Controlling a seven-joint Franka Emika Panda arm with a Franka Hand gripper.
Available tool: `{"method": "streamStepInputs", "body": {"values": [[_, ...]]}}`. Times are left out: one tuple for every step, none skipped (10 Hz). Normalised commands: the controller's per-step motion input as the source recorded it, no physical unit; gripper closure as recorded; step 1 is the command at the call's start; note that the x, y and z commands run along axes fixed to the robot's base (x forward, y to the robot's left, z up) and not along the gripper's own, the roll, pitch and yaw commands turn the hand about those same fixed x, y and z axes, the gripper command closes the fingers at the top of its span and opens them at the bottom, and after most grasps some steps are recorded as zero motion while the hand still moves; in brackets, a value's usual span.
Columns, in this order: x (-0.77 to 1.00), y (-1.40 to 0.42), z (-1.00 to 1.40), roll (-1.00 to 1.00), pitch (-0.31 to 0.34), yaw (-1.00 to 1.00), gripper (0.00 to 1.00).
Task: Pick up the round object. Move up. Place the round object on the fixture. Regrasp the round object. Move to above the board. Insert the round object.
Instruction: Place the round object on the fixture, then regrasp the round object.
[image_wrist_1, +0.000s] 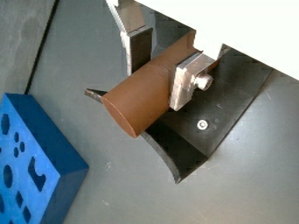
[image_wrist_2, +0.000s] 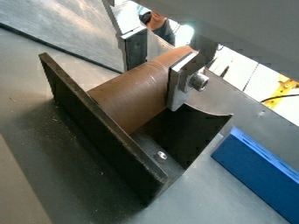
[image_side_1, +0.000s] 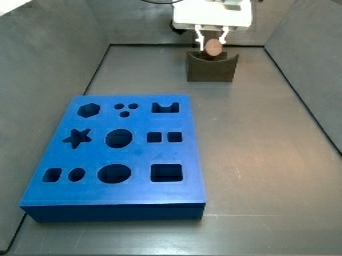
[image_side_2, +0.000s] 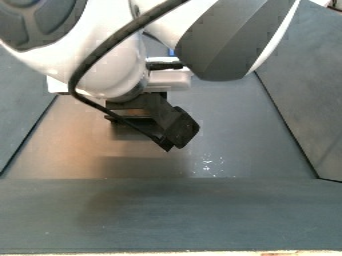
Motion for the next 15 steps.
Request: {"method": "streamStepInputs", "body": {"values": [[0.08, 0.14, -0.49, -0.30, -0.014, -0.15, 1.00], [0.00, 0.00, 0.00, 0.00, 0.000, 0.00, 0.00], [0.00, 0.00, 1.00, -0.05, -0.067, -0.03, 0.00], [0.00, 0.00, 1.00, -0.05, -0.064, -0.02, 0.00], [-0.02, 0.01, 1.00, -0.01, -0.050, 0.01, 0.00], [-0.03, 0.00, 1.00, 0.03, -0.039, 0.03, 0.00], [-0.04, -0.01, 1.00, 0.06, -0.010, 0.04, 0.00], [-0.04, 0.00, 0.96, 0.06, 0.011, 0.05, 0.00], [-0.04, 0.00, 0.67, 0.07, 0.062, 0.05, 0.00], [-0.04, 0.00, 0.56, 0.08, 0.082, 0.04, 0.00], [-0.03, 0.00, 0.27, 0.08, 0.116, 0.03, 0.00], [-0.09, -1.00, 0.70, 1.00, 0.059, 0.02, 0.00], [-0.08, -1.00, 0.60, 1.00, 0.058, 0.02, 0.00], [-0.10, -1.00, 0.56, 1.00, 0.051, 0.02, 0.00], [-0.13, -0.94, 0.40, 1.00, 0.040, 0.01, 0.00]]}}
